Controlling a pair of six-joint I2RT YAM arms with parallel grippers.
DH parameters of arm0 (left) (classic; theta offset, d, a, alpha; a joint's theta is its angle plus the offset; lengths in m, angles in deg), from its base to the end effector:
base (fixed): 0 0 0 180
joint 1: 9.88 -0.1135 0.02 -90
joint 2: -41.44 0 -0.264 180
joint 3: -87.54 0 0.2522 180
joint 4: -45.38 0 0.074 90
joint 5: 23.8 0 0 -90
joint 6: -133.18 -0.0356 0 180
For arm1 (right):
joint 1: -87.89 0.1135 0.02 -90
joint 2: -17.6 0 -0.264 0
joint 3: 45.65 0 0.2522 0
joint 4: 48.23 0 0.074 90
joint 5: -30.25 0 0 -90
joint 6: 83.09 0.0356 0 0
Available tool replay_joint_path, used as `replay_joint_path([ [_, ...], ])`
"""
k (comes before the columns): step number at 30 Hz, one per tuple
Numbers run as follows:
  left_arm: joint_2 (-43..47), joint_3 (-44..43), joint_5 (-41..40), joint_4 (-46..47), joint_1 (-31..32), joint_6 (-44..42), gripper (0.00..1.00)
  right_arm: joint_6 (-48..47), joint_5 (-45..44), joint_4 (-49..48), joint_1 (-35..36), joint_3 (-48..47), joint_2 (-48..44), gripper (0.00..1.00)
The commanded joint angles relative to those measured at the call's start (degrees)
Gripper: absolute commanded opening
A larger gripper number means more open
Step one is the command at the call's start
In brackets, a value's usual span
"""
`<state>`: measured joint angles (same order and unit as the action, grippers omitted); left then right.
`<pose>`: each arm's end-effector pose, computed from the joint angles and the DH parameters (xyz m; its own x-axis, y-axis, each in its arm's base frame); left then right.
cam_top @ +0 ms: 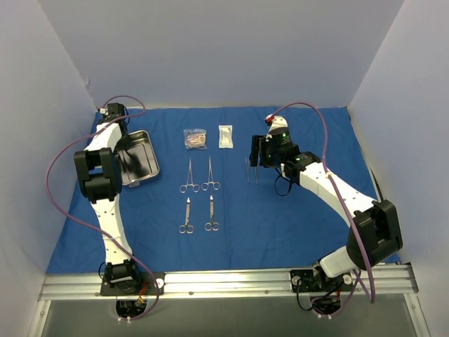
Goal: Open and lay out the surgical kit
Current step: Pick up the medical item from the container.
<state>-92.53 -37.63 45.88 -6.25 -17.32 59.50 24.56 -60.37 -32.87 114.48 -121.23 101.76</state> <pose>0.4997 0.0777 0.1715 -0.7458 -0.3631 -0.5585 -0.5220 0.8395 0.1512 0.3066 0.1530 0.2940 -0.4788 0.0994 -0.8723 -0.3081 0.9114 0.2729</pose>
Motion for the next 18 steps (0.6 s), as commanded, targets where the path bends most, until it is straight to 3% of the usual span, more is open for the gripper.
replay_joint_path([
  [1, -0.85, -2.58, 1.77, 0.07, -1.17, 0.73, 0.49, -0.86, 1.68, -1.08, -0.57, -2.07, 0.13, 0.64],
  [12, -1.91, -2.75, 5.99, -0.80, -1.87, 1.44, 0.39, -1.21, 1.94, -1.08, -0.92, -2.16, 0.48, 0.64],
  [18, -1.56, -3.19, 7.57, -1.42, -1.87, 1.88, 0.24, -1.30, 2.12, -1.08, -1.01, -2.34, 0.57, 0.63],
])
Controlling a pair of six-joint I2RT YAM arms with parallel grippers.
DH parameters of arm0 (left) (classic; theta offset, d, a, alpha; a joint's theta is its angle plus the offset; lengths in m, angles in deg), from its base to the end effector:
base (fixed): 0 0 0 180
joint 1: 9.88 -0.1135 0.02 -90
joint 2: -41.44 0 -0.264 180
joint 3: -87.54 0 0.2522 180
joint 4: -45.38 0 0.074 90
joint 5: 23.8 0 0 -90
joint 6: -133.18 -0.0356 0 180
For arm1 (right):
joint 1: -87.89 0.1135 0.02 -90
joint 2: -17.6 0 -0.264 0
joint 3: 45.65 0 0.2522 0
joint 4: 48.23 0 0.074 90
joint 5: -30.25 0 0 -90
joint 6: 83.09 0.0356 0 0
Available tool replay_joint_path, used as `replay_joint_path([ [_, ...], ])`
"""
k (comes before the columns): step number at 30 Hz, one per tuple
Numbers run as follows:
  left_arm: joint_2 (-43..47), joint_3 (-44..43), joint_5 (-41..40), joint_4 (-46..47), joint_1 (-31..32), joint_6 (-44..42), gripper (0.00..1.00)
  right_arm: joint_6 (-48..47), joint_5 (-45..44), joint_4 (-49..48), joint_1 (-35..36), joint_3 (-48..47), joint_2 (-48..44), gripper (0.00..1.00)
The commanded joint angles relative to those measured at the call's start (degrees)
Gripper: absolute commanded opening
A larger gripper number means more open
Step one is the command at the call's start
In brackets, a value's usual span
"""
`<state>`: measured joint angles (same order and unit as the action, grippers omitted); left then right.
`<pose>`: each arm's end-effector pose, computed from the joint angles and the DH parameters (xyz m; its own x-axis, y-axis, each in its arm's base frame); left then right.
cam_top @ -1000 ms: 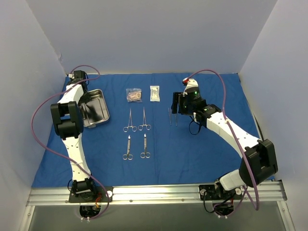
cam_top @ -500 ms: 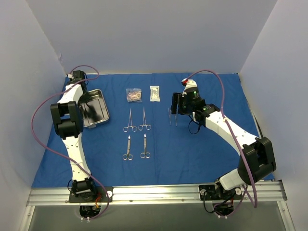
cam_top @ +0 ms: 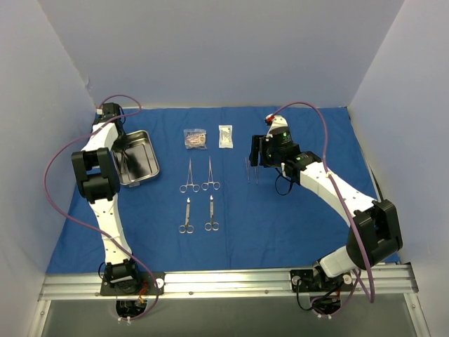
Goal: Open and lay out the surgical kit
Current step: Pick up the medical item from the container.
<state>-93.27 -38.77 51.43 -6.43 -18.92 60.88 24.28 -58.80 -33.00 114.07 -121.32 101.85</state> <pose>0.5013 0.0890 0.1702 -0.7323 -0.4142 -0.5406 -0.5245 0.8493 0.0597 0.3077 0.1519 0.2943 -0.4815 0.0959 -0.8712 -0.3258 0.9032 0.2795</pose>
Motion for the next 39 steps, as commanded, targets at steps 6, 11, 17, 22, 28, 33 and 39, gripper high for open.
replay_joint_path([
  [6, 1.21, -1.97, 3.69, -1.25, -0.19, 1.12, 0.16, -1.19, 0.98, -0.95, -0.60, -2.43, 0.74, 0.63],
  [11, 1.65, -3.46, 3.25, -2.91, -0.28, 1.38, 0.11, -1.46, 1.25, -0.95, -0.60, -2.78, 0.74, 0.63],
  [17, 4.37, -4.78, 3.16, -4.06, -0.19, 2.26, 0.03, -1.89, 2.56, -0.86, -0.60, -3.48, 0.39, 0.63],
  [22, 8.06, -4.96, 4.31, -4.76, 0.16, 4.18, 0.02, -2.16, 5.37, -0.95, -0.60, -4.36, 0.22, 0.63],
  [28, 12.80, -5.92, 4.05, -8.71, 4.36, 7.35, 0.02, -1.90, 12.93, -2.79, -0.07, -6.29, 0.74, 0.63],
  [33, 17.37, -5.40, 1.15, -13.01, 11.48, 13.31, 0.02, -0.41, 17.59, -4.37, 1.60, -8.31, 1.88, 0.63],
  [39, 21.50, -5.05, -2.19, -16.53, 21.32, 21.40, 0.02, 2.67, 18.73, -6.22, 5.90, -10.95, 3.64, 0.63],
])
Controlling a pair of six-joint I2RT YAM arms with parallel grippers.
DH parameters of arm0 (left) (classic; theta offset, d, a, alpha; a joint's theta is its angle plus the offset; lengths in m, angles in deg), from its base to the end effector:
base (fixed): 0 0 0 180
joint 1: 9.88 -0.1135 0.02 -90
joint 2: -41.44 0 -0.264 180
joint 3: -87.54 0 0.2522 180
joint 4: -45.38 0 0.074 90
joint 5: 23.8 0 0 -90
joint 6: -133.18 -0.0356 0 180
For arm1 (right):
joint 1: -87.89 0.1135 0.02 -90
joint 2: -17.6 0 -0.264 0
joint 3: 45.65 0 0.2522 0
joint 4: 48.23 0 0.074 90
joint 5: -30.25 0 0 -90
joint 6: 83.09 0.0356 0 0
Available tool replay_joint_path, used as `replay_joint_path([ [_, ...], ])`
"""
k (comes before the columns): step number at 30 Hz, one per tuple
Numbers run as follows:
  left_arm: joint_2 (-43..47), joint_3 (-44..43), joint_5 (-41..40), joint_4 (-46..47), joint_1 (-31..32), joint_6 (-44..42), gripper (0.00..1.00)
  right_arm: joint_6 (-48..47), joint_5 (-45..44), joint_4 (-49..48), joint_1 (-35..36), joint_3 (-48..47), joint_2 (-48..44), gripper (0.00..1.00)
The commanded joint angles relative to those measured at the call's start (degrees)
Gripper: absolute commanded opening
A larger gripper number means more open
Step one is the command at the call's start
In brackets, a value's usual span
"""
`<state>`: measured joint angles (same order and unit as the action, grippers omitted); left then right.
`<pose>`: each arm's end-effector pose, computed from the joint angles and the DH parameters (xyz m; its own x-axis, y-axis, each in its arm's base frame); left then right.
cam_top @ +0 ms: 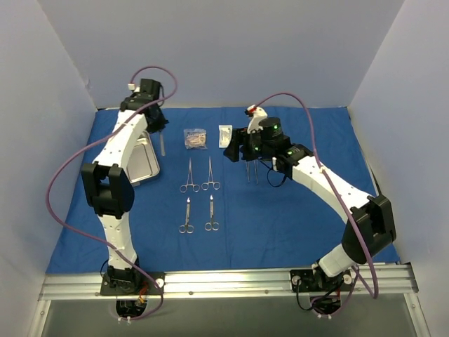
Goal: Open and lay out the surgical kit
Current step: Pick up the medical item from the container, then place the medical item in the surgical kit.
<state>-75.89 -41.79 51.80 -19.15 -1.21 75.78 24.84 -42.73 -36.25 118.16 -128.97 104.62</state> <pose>0.4500 -0.0597 0.3144 -0.6591 -0.4274 -0.6188 -0.4257 0.8903 -0.1615 0.3074 0.1915 0.3317 -0.4454 0.0809 -0.8917 -0.6183 0.6925 0.3717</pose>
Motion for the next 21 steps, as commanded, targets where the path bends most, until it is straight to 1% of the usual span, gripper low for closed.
replay_joint_path([
  [1, 4.83, -1.59, -2.14, -3.56, 4.86, 6.95, 0.02, 2.63, 3.28, -3.57, 2.25, -3.56, 1.22, 0.63],
  [3, 6.50, -0.89, -1.08, -2.59, 8.45, 8.70, 0.02, 5.00, 5.48, -6.29, 2.87, -3.22, 1.31, 0.63],
  [7, 9.23, 0.52, 0.67, -1.01, 13.38, 11.43, 0.02, 8.69, 10.40, -11.74, 2.96, -1.28, 1.48, 0.61],
  [11, 12.57, 3.06, 2.35, 1.45, 16.11, 14.68, 0.02, 11.15, 16.11, -17.27, 2.87, 1.00, 1.92, 0.60],
  [12, 13.97, 3.59, 2.44, 2.50, 16.55, 15.64, 0.02, 11.77, 18.64, -18.33, 2.79, 1.35, 2.10, 0.60],
  [16, 17.05, 5.35, 2.88, 5.32, 18.75, 17.32, 0.02, 14.40, 23.48, -23.52, 2.70, 2.59, 3.23, 0.59],
  [21, 20.83, 8.08, 3.58, 10.15, 21.30, 18.99, 0.02, 15.46, 27.36, -26.43, 2.61, 2.41, 4.64, 0.57],
])
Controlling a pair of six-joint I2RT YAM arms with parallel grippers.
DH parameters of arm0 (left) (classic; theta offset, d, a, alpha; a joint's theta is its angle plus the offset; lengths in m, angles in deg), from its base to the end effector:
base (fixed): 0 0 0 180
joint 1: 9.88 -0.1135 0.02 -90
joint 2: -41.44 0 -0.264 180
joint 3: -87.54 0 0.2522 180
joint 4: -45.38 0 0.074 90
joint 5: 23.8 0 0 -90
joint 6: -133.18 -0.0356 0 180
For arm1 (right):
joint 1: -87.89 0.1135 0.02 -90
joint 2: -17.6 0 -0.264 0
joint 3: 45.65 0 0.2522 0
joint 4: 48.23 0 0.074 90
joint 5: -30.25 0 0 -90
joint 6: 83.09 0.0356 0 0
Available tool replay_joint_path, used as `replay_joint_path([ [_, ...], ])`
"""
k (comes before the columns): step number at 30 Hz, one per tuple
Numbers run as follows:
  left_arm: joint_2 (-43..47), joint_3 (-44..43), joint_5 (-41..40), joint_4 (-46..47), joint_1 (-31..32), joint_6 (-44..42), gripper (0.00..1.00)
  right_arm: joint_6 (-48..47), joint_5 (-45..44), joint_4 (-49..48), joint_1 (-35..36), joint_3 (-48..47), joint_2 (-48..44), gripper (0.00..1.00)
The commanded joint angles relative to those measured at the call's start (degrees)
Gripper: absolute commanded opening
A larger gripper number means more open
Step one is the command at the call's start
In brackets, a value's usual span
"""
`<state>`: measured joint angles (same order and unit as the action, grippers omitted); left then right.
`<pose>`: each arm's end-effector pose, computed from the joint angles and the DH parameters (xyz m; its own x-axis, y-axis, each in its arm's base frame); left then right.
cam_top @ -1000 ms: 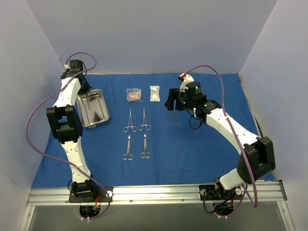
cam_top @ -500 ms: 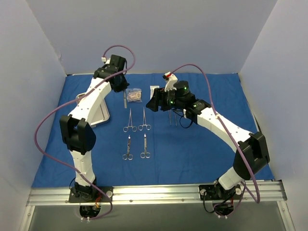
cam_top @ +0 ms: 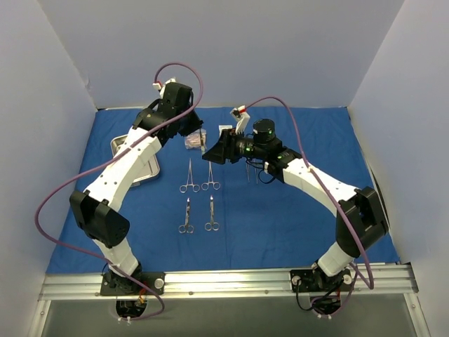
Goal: Open and lay out the surgical kit
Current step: Place the medical item in the surgical kit.
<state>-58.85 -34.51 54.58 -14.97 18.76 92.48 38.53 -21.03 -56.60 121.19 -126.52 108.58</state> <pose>0.3426 -0.1790 0.3988 -0.6082 -0.5140 -0.6049 -0.1990 0.8364 -0.5107 0.3008 0.2242 0.3301 -0.5202 0.1477 -0.8412 -0.7964 0.2717 0.5402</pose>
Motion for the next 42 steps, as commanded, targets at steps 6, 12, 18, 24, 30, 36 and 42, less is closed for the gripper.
replay_joint_path([
  [6, 6.51, 2.91, 0.72, 8.96, 3.08, 3.00, 0.02, 4.32, 8.47, -9.68, -0.95, -0.04, 2.53, 0.50],
  [12, 8.44, 6.07, 2.03, 12.56, 3.26, 3.26, 0.02, 5.82, 10.32, -12.32, -1.57, 0.14, 2.19, 0.30],
  [18, 9.76, 8.27, 2.56, 15.99, 3.26, 2.04, 0.02, 7.58, 11.29, -14.87, -2.27, 0.93, 1.75, 0.04],
  [24, 11.17, 11.07, 5.80, 21.44, 2.91, -0.51, 0.11, 11.01, 13.05, -18.82, -3.06, 1.46, 1.40, 0.00],
  [30, 12.40, 13.45, 11.42, 25.67, 0.28, -2.27, 0.57, 12.33, 14.01, -19.53, -4.03, 1.28, 0.43, 0.00],
  [36, 14.16, 16.09, 22.93, 30.94, -4.99, -4.73, 0.88, 13.12, 16.99, -19.62, -5.26, 0.23, -0.45, 0.00],
  [42, 14.25, 18.81, 44.47, 39.37, -10.27, -4.91, 0.92, 14.17, 21.48, -22.42, -5.97, -1.00, -0.37, 0.00],
])
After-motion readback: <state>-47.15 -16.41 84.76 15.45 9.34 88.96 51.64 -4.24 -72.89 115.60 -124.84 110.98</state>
